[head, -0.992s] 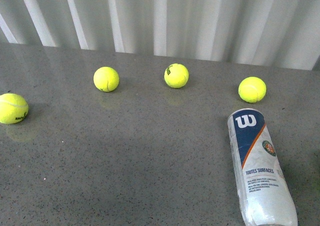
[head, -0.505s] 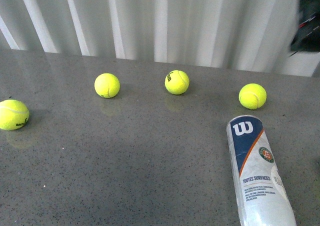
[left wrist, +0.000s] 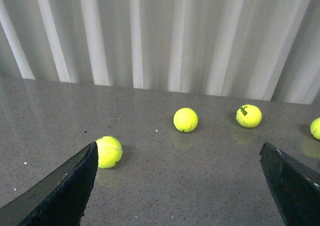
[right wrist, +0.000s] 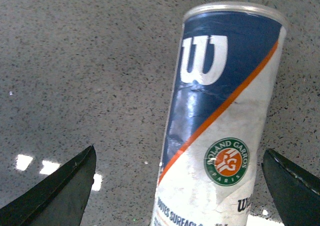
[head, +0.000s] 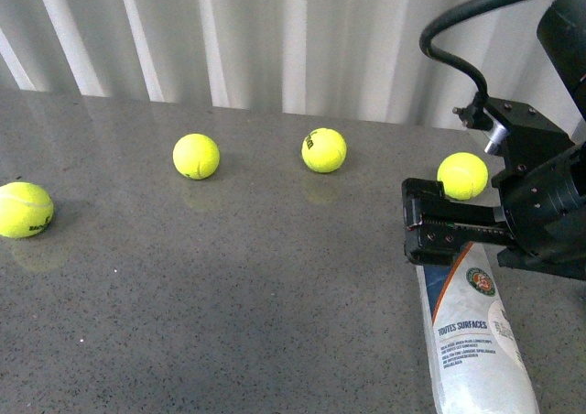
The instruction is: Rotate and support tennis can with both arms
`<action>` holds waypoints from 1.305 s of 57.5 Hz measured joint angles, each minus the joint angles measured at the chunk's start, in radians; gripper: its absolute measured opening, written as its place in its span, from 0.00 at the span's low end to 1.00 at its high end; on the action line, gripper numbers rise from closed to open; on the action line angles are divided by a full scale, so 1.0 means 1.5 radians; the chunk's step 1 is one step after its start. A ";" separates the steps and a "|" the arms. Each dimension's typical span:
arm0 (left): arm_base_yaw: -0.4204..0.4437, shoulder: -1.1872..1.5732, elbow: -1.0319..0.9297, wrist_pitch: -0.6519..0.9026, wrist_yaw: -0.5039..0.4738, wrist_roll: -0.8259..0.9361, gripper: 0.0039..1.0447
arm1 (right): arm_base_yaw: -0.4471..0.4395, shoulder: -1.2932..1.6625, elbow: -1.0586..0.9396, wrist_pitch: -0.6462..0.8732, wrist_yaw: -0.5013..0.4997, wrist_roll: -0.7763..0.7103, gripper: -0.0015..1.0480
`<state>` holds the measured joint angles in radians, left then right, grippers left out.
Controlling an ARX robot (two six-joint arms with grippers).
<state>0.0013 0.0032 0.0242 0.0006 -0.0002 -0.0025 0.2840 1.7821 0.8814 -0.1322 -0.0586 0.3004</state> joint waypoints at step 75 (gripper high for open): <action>0.000 0.000 0.000 0.000 0.000 0.000 0.94 | -0.048 0.124 0.022 0.086 -0.012 0.005 0.20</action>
<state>0.0013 0.0032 0.0242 0.0006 -0.0002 -0.0025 0.2115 1.9686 0.9142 -0.0036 -0.0765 0.3077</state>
